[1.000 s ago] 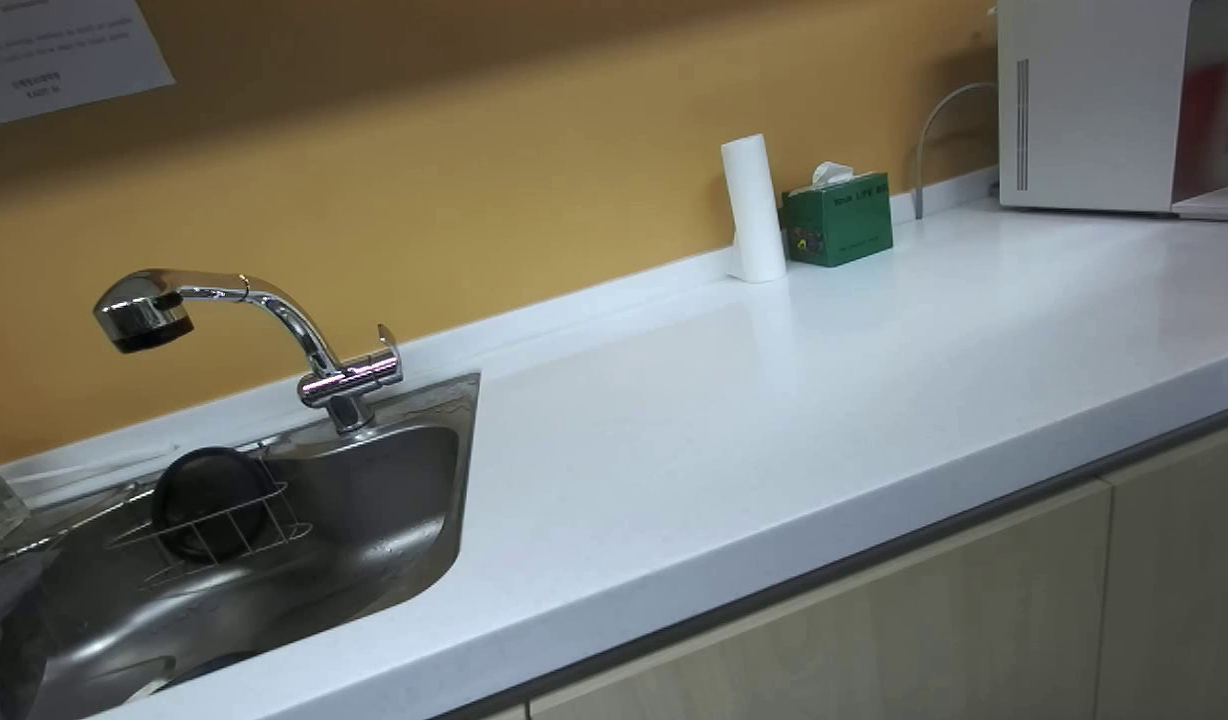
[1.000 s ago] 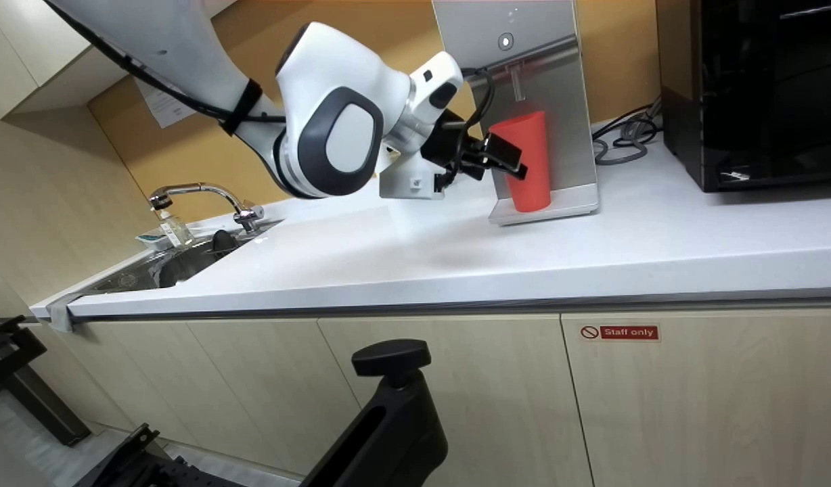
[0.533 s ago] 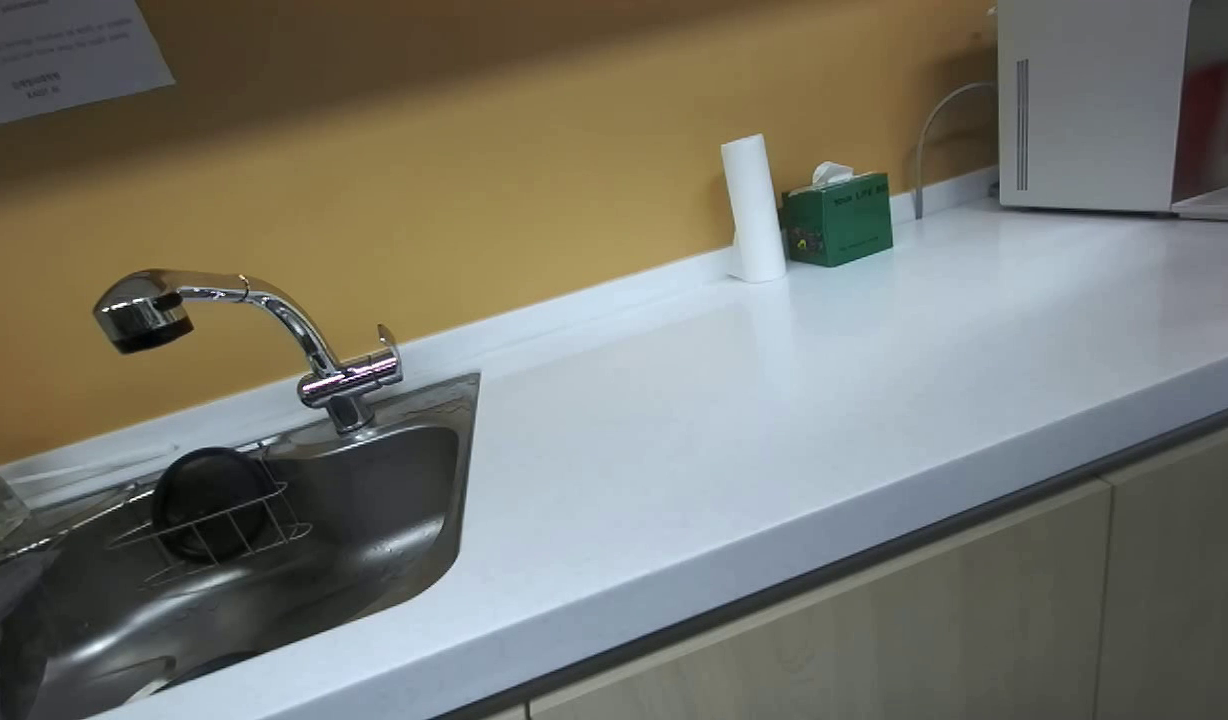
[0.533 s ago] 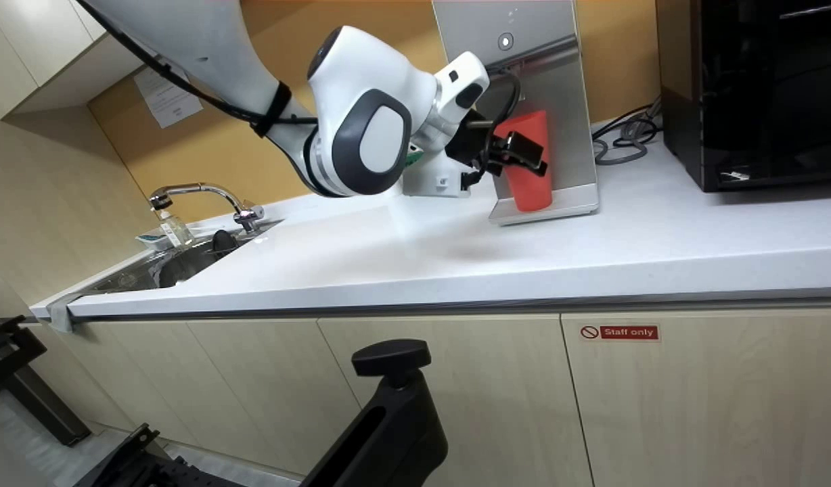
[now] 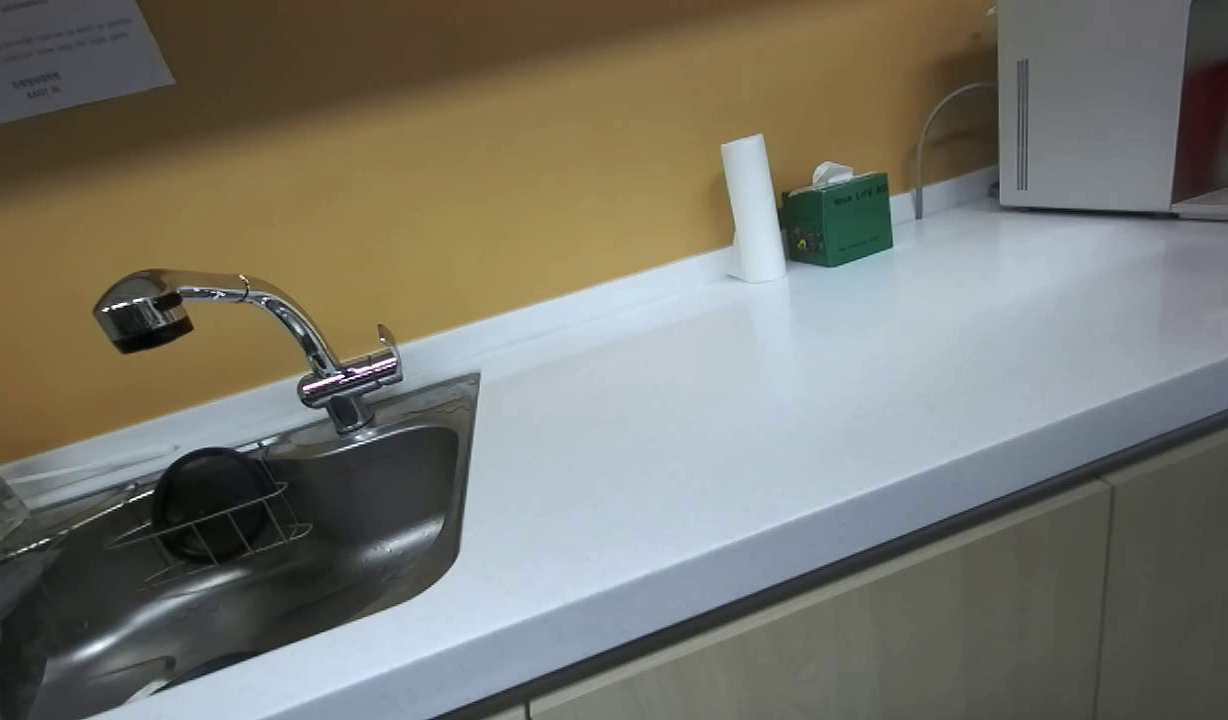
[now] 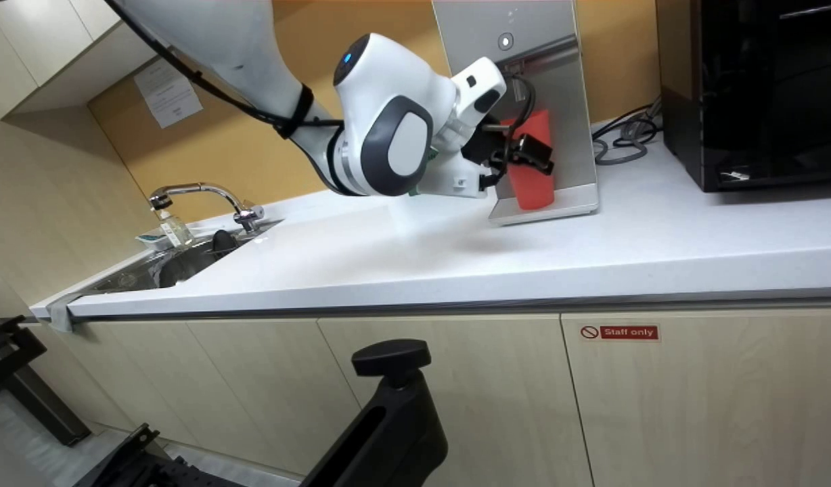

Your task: Remove the orange cup from the coffeemaker.

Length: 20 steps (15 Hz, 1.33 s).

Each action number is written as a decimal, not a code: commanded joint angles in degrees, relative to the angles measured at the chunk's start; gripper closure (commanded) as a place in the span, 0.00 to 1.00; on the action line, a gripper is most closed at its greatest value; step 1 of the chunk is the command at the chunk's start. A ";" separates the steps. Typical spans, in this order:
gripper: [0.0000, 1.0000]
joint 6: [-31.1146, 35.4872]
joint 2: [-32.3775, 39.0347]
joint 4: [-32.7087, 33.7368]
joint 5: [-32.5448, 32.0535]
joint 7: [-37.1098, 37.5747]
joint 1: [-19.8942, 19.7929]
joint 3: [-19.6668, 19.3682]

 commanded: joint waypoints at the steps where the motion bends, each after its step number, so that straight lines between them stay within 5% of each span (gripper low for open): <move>1: 0.00 0.00 2.61 4.34 -3.10 0.71 -4.58 4.40; 3: 0.00 0.00 3.53 5.55 -4.18 0.02 -6.18 5.83; 4: 0.25 0.00 3.83 5.91 -4.90 -0.30 -6.98 6.55; 8: 0.45 0.04 2.53 4.24 -6.85 -1.57 -8.71 7.62; 15: 0.49 0.10 -7.91 -10.22 -12.55 -3.29 -11.71 10.75; 20: 0.49 0.10 -18.06 -22.60 -17.64 -0.30 -16.24 16.91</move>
